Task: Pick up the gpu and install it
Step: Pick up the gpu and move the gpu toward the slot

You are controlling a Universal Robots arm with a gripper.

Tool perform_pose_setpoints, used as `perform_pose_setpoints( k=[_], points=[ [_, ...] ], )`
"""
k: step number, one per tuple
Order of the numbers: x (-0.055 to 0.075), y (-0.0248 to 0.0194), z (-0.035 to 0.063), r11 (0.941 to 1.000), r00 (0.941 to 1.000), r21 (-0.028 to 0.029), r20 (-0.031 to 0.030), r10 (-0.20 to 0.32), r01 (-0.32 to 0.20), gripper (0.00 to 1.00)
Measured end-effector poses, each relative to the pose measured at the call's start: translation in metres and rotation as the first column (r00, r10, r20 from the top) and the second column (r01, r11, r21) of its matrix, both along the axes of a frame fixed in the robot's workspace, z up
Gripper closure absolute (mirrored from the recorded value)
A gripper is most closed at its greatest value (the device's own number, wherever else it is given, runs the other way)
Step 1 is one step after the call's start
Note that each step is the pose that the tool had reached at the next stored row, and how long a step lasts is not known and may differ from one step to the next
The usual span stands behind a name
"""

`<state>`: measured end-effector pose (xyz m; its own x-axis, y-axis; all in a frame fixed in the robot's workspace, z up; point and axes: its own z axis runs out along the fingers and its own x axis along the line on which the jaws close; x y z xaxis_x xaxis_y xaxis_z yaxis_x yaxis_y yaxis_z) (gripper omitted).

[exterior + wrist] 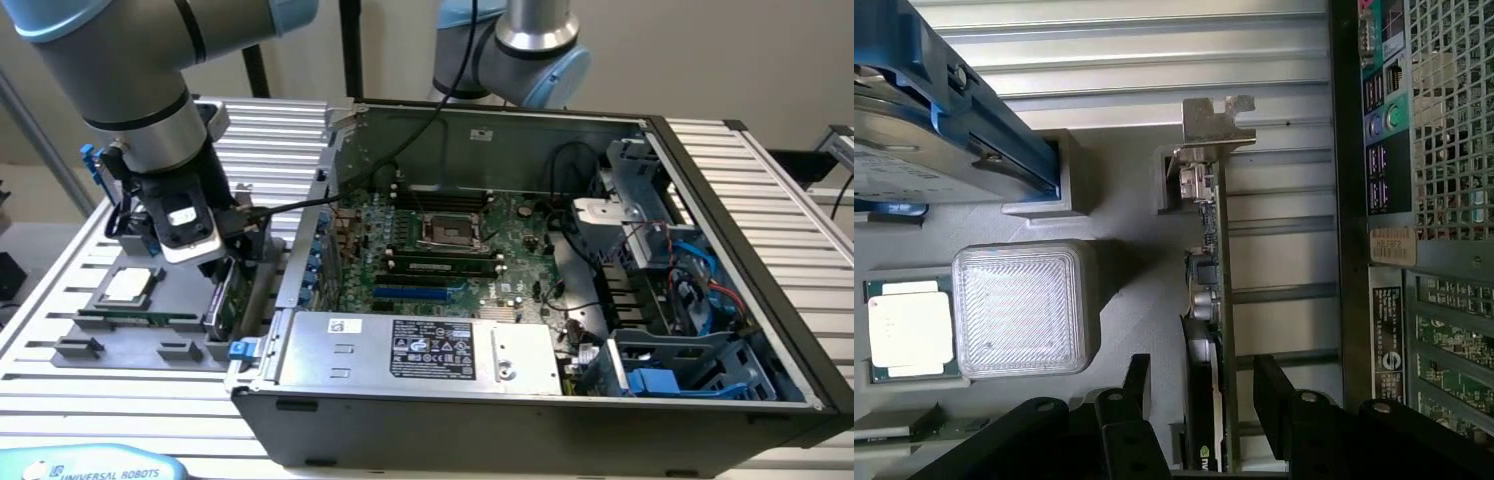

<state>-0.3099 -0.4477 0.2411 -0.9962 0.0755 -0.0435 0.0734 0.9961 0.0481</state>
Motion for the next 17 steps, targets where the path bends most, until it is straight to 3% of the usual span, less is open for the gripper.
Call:
perform_pose_setpoints(
  k=[4,5,17],
  points=[
    [0.0001,0.0002,-0.0004,1.0000,1.0000,0.0002,0.0003,0.000,0.000,0.48],
    [0.0002,0.0003,-0.0004,1.0000,1.0000,0.0003,0.0003,0.000,0.000,0.55],
    [0.0014,0.0014,-0.0019,1.0000,1.0000,0.0000,0.0023,0.000,0.000,0.55]
  ],
)
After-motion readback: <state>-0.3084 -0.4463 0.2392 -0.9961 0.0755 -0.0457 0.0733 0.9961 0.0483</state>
